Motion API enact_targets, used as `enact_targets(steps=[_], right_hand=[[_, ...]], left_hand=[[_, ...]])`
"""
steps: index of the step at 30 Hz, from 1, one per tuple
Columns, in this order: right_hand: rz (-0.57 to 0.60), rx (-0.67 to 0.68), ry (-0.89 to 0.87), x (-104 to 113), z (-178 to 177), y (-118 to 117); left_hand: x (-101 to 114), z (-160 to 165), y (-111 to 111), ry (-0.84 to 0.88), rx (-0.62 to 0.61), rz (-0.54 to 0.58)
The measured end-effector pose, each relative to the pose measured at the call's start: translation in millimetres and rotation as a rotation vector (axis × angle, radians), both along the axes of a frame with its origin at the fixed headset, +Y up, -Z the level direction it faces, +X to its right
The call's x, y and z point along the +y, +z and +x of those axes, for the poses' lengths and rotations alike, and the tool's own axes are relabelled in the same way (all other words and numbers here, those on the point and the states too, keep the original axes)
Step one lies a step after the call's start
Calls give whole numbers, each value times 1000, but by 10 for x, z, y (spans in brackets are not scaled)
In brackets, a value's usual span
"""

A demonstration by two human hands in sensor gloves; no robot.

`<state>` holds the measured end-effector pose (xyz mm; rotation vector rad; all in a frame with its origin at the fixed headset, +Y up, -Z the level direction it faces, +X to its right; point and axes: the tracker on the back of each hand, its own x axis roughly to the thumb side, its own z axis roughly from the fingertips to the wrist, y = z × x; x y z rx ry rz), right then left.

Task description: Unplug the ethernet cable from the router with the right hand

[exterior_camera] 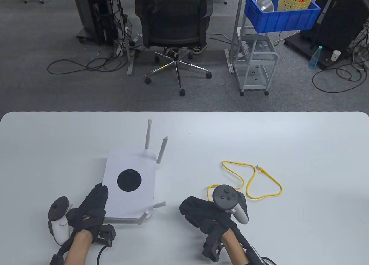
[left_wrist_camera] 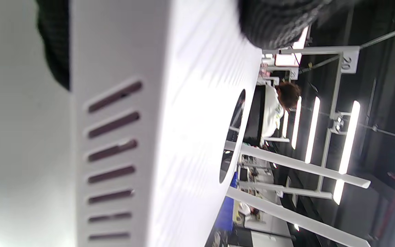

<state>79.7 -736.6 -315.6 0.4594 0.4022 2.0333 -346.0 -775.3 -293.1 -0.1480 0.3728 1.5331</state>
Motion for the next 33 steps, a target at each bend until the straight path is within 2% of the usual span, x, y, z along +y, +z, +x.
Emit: enact_targets(steps=[10,23,33], right_hand=[[13,-102,16,-36,222,-69],[46,-84,139,-71,150,-59],[48,-87,171,-70,162,-57]], left_hand=[[-98,-145,22,2,55,-96],[-102,-63,-4,-83,17,-110],[-112,-29,-10,-61,-17,-117]])
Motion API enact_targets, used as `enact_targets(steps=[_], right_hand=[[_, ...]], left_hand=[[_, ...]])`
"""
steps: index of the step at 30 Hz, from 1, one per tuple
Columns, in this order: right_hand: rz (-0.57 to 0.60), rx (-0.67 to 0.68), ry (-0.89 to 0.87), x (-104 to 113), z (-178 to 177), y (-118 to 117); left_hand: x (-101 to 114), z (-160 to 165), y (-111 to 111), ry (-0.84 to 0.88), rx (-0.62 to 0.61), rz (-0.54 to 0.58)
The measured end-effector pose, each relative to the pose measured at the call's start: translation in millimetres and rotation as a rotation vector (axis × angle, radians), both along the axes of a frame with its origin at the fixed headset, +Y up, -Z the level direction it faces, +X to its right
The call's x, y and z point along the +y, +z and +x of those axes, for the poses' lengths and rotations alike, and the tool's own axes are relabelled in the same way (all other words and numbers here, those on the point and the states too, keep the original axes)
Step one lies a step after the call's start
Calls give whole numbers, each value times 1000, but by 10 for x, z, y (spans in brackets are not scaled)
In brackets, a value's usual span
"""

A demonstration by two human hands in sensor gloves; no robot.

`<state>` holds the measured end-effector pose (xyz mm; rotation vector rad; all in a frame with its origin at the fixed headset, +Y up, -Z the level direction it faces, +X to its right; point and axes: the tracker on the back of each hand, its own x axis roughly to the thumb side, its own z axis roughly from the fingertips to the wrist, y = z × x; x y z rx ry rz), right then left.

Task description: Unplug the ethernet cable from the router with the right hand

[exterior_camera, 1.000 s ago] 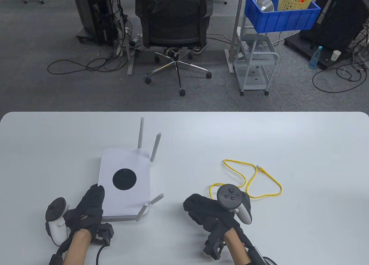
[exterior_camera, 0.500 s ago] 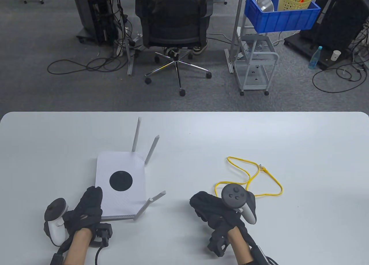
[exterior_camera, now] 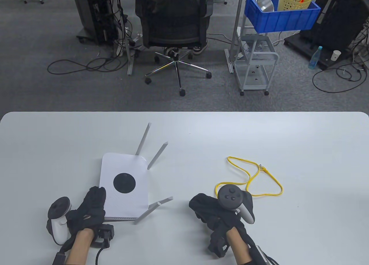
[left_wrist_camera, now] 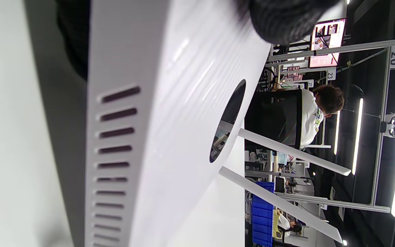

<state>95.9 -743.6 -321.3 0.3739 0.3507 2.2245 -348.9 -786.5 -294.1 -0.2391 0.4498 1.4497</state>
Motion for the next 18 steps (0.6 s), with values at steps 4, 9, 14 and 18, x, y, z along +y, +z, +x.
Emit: enact_targets(steps=[4,9,14,18], right_hand=[[-1,-3,9,-1,5,0],[1,-1,21,-1,4,-1],[3,-5,29,-4,9,-3],[4,-7,48,-10,6,-1]], left_hand=[[-1,34,-23,68,-42,40],[129,82,-45,-137,-118,25],[229,185,-49,-376,-179,-17],[260,312,-68,-633,-254,-104]])
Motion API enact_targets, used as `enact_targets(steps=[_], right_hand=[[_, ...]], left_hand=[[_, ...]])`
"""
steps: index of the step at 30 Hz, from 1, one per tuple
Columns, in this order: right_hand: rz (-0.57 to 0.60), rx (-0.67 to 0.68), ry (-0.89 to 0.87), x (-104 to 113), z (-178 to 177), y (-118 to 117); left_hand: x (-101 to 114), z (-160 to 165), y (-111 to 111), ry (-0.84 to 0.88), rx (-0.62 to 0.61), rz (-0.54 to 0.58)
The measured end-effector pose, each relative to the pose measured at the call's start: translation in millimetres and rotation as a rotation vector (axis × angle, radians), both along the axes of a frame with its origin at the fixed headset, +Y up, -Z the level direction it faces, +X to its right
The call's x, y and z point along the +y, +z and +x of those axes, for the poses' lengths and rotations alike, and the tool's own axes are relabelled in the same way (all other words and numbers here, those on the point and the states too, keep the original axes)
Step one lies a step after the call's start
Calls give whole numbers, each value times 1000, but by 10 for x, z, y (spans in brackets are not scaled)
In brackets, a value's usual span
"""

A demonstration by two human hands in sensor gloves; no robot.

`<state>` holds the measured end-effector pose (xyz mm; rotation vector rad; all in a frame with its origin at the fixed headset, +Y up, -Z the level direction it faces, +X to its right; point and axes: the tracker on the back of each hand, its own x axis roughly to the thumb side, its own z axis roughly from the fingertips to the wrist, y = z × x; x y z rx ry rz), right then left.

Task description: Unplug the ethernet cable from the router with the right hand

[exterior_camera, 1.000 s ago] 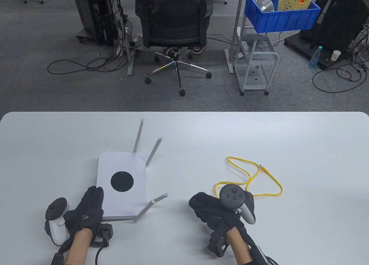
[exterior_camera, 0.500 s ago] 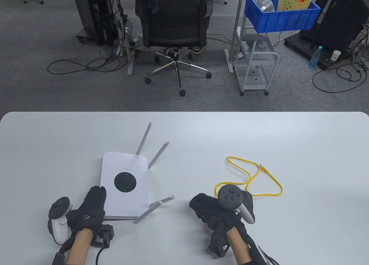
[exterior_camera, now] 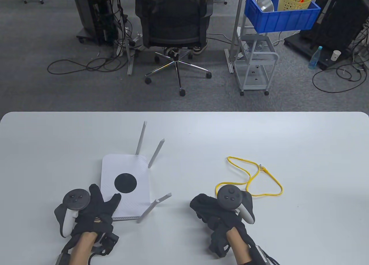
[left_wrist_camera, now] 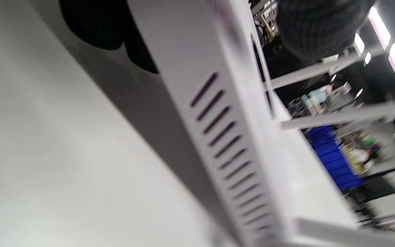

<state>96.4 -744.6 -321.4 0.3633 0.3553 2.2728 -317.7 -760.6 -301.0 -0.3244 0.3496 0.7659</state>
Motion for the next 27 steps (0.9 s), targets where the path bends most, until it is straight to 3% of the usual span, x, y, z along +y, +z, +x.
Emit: enact_targets(steps=[5,19,27], right_hand=[[1,13,35,-16,-39,6],[25,34,102,-15,-106,24],[56,27,93,61,-82,27]], left_hand=[[-3,187,-21,-258,-68,-77],[-22,386,-4,-447,-138,-101],[-25,400,3,-451,-137,-96]])
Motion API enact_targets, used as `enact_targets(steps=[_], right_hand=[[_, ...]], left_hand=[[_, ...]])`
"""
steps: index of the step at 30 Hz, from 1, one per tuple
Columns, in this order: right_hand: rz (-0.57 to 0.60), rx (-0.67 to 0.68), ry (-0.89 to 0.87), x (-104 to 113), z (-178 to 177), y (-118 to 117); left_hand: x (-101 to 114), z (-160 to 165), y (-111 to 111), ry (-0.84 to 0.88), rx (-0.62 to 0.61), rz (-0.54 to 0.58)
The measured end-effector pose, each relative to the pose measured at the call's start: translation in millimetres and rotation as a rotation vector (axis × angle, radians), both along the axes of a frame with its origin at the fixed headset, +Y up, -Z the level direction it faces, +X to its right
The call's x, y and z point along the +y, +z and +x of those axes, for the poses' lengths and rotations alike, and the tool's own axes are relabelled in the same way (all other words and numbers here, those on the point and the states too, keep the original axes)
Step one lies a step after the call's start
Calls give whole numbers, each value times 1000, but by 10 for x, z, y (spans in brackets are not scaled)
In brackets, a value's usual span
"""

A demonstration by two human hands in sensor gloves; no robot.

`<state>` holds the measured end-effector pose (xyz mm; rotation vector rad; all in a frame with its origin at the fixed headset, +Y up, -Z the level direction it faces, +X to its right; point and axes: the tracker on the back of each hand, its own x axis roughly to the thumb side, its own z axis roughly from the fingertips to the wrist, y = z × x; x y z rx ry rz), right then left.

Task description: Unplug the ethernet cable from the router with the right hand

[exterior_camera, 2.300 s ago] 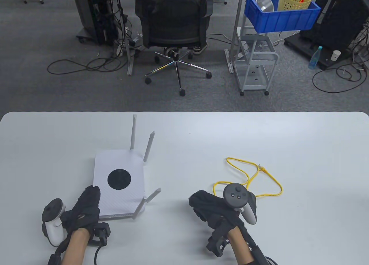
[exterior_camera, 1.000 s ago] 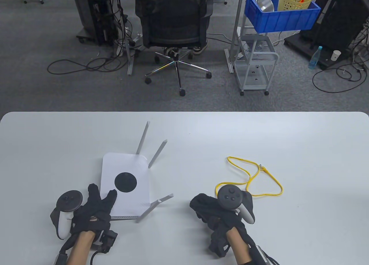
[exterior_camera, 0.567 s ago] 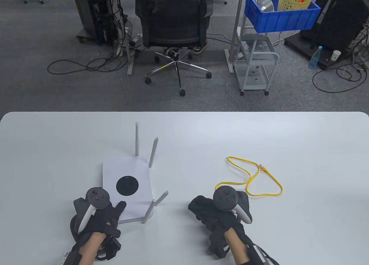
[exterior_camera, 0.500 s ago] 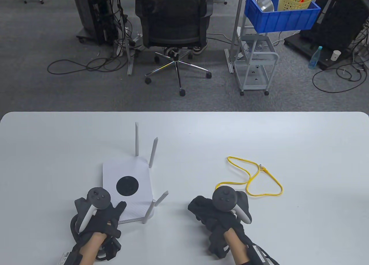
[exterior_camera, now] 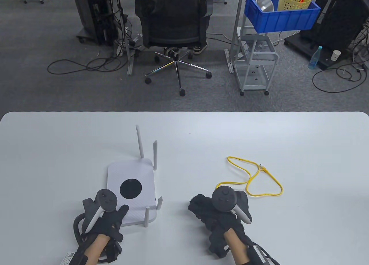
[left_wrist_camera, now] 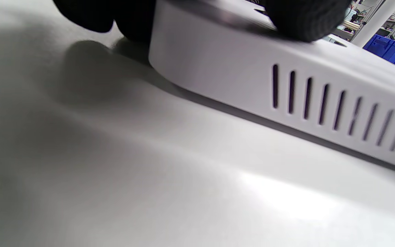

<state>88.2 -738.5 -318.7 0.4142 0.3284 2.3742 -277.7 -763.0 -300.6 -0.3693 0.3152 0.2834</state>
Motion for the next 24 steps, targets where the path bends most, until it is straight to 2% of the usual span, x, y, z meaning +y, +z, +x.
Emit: enact_targets(steps=[8,11,13,16,19,24], right_hand=[[60,-10,6,118,36,20],[118,-29,33,172,37,38],[189,-60,85,216,39,64],[354,-133,235,278,37,110],[490,-203,402,284,32,142],[543,-232,594,186,61,91]], left_hand=[[18,-22,3,-11,-18,-5],[58,-42,14,19,-24,26],[116,-41,26,40,-37,65],[224,-5,54,56,-78,142],[313,85,101,72,-158,211],[398,239,173,-9,-251,293]])
